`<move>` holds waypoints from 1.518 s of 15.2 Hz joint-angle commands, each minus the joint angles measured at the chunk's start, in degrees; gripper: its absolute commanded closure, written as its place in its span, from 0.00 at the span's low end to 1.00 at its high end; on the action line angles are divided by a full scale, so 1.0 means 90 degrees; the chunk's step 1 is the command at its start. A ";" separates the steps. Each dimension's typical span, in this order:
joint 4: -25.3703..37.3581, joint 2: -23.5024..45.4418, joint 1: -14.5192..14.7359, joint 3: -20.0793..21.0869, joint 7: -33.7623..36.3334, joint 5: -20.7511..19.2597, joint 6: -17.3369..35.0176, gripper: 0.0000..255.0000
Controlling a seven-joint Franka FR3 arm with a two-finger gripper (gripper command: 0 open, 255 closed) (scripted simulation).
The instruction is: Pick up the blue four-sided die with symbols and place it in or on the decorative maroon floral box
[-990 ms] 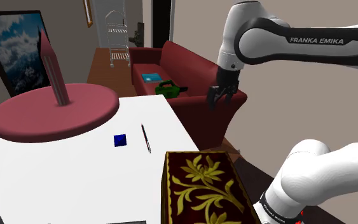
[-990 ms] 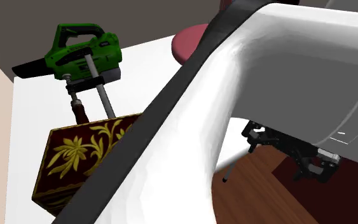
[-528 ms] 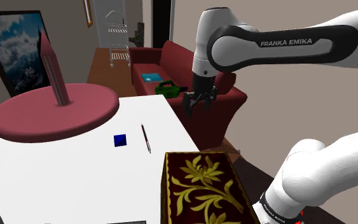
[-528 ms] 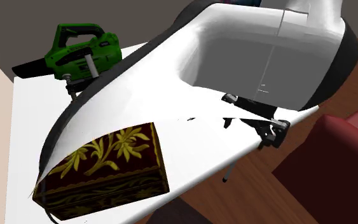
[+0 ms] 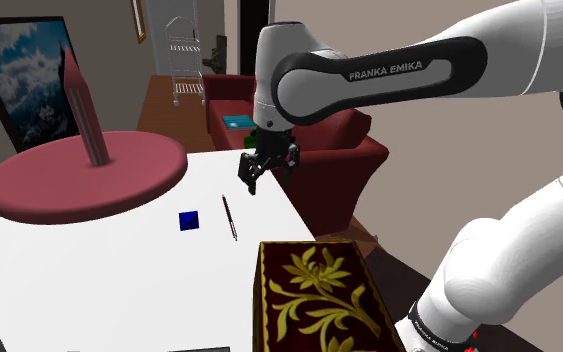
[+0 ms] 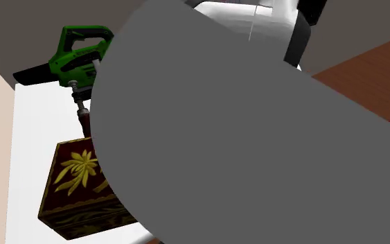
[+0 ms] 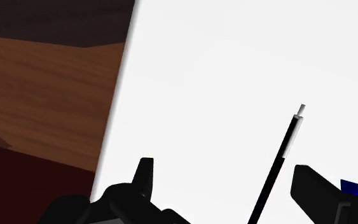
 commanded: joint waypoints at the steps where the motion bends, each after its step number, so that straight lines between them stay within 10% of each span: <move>1: 0.0316 0.0411 0.0022 0.0179 0.0307 -0.0038 0.0100 0.00; 14: 0.3291 0.3573 0.0609 0.0875 0.2295 -0.1133 0.0153 0.00; 23: 0.2846 0.3735 0.0632 0.0841 0.2355 -0.1222 0.0744 0.00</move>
